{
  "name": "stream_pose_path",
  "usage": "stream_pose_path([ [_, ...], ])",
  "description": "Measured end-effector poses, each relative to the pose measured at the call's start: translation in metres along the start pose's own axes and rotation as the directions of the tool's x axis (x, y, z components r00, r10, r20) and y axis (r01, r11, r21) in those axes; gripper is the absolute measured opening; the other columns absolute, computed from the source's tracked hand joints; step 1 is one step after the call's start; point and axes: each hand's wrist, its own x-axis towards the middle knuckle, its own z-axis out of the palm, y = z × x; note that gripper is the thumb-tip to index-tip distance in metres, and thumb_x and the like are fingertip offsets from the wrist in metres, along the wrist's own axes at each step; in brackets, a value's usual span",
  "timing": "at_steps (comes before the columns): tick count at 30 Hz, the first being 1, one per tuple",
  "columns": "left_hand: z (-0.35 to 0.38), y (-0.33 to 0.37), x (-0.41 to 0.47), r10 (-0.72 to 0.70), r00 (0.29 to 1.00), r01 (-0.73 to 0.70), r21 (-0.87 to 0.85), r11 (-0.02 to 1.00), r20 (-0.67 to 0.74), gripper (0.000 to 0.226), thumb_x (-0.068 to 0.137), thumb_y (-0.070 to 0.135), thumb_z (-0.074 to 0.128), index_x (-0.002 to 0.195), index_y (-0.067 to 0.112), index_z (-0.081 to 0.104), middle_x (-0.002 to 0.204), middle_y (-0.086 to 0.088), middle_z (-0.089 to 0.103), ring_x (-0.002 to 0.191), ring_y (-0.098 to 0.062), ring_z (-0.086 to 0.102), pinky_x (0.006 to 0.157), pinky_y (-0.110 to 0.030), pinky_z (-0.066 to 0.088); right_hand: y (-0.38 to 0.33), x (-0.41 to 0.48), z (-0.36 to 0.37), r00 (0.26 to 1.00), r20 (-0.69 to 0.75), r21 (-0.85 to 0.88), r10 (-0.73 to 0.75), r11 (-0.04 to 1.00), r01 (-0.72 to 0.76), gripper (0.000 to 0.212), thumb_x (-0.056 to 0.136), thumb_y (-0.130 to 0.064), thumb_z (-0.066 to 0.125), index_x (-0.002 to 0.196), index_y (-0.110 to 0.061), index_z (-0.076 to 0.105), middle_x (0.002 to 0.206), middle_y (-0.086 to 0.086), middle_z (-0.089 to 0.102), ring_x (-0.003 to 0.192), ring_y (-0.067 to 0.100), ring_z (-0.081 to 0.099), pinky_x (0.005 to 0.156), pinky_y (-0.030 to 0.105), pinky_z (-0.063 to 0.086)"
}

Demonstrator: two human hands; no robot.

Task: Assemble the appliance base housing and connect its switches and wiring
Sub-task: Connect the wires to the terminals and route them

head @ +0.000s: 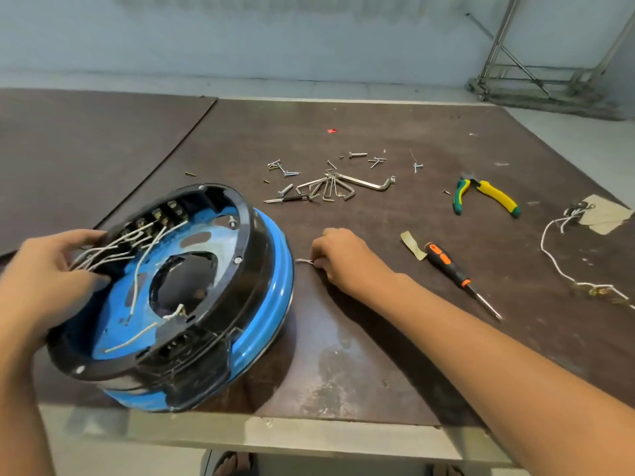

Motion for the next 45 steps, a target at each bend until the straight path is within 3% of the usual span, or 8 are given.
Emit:
stream_pose_path([
  [4, -0.010, 0.051, -0.007, -0.105, 0.994, 0.107, 0.052, 0.993, -0.041, 0.072, 0.061, 0.009, 0.069, 0.118, 0.052, 0.062, 0.085, 0.013, 0.076, 0.075, -0.018, 0.076, 0.071, -0.050, 0.060, 0.007, 0.000, 0.001, 0.999, 0.032, -0.015, 0.031, 0.999, -0.031, 0.012, 0.094, -0.013, 0.060, 0.103, -0.009, 0.067, 0.104, 0.014, 0.063, 0.102, 0.033, 0.058, 0.075, 0.034, 0.039],
  [7, -0.005, 0.106, -0.030, -0.115, 0.993, 0.117, 0.127, 0.985, -0.021, 0.066, 0.059, 0.015, 0.068, 0.110, 0.057, 0.062, 0.077, 0.006, 0.074, 0.071, -0.024, 0.073, 0.071, -0.053, 0.061, 0.016, -0.002, -0.002, 0.994, 0.042, -0.014, 0.101, 0.995, -0.101, 0.009, 0.094, -0.012, 0.058, 0.101, -0.009, 0.063, 0.104, 0.015, 0.064, 0.100, 0.035, 0.059, 0.077, 0.039, 0.046],
  [11, 0.008, 0.176, -0.052, -0.061, 0.998, 0.057, 0.165, 0.985, 0.020, 0.052, 0.065, 0.018, 0.066, 0.103, 0.054, 0.061, 0.079, 0.004, 0.071, 0.079, -0.029, 0.067, 0.079, -0.050, 0.057, 0.042, -0.004, -0.015, 0.960, 0.049, -0.016, 0.277, 0.961, -0.277, 0.012, 0.094, -0.016, 0.060, 0.104, -0.013, 0.065, 0.110, 0.015, 0.067, 0.104, 0.037, 0.062, 0.085, 0.042, 0.052],
  [16, 0.035, 0.219, -0.059, 0.007, 0.993, -0.040, 0.275, 0.961, 0.119, 0.055, 0.081, 0.007, 0.061, 0.117, 0.048, 0.060, 0.103, -0.001, 0.068, 0.098, -0.034, 0.061, 0.079, -0.042, 0.050, 0.067, -0.015, -0.024, 0.923, 0.031, 0.028, 0.384, 0.923, -0.385, 0.010, 0.096, -0.017, 0.061, 0.104, -0.015, 0.066, 0.114, 0.015, 0.067, 0.106, 0.037, 0.061, 0.085, 0.037, 0.051],
  [26, 0.093, 0.250, -0.065, 0.075, 0.973, -0.151, 0.358, 0.921, 0.218, 0.064, 0.078, 0.008, 0.051, 0.125, 0.052, 0.054, 0.122, -0.004, 0.063, 0.107, -0.036, 0.058, 0.085, -0.042, 0.050, 0.094, -0.035, -0.037, 0.912, -0.030, 0.110, 0.408, 0.909, -0.403, 0.007, 0.094, -0.019, 0.063, 0.093, -0.013, 0.068, 0.102, 0.014, 0.070, 0.097, 0.035, 0.062, 0.087, 0.047, 0.053],
  [32, 0.107, 0.254, -0.062, 0.112, 0.972, -0.184, 0.371, 0.910, 0.206, 0.069, 0.074, 0.007, 0.049, 0.127, 0.051, 0.053, 0.127, -0.004, 0.062, 0.110, -0.037, 0.058, 0.084, -0.042, 0.049, 0.100, -0.036, -0.040, 0.913, -0.053, 0.173, 0.404, 0.905, -0.390, 0.006, 0.090, -0.014, 0.068, 0.086, -0.010, 0.070, 0.084, 0.007, 0.067, 0.086, 0.027, 0.062, 0.077, 0.039, 0.053],
  [39, 0.117, 0.255, -0.064, 0.119, 0.969, -0.204, 0.430, 0.879, 0.215, 0.068, 0.076, 0.006, 0.049, 0.126, 0.052, 0.053, 0.123, -0.002, 0.066, 0.106, -0.037, 0.060, 0.076, -0.037, 0.043, 0.106, -0.037, -0.046, 0.876, -0.094, 0.252, 0.473, 0.863, -0.438, 0.017, 0.078, -0.027, 0.085, 0.078, -0.013, 0.076, 0.073, 0.000, 0.067, 0.077, 0.015, 0.061, 0.072, 0.033, 0.049],
  [45, 0.121, 0.259, -0.063, 0.172, 0.954, -0.271, 0.451, 0.850, 0.247, 0.070, 0.079, 0.003, 0.048, 0.130, 0.051, 0.050, 0.121, -0.002, 0.067, 0.103, -0.036, 0.062, 0.074, -0.037, 0.046, 0.090, -0.039, -0.061, 0.832, -0.193, 0.531, 0.520, 0.769, -0.357, 0.011, 0.088, -0.023, 0.076, 0.081, -0.014, 0.077, 0.071, 0.002, 0.072, 0.067, 0.014, 0.062, 0.069, 0.031, 0.053],
])
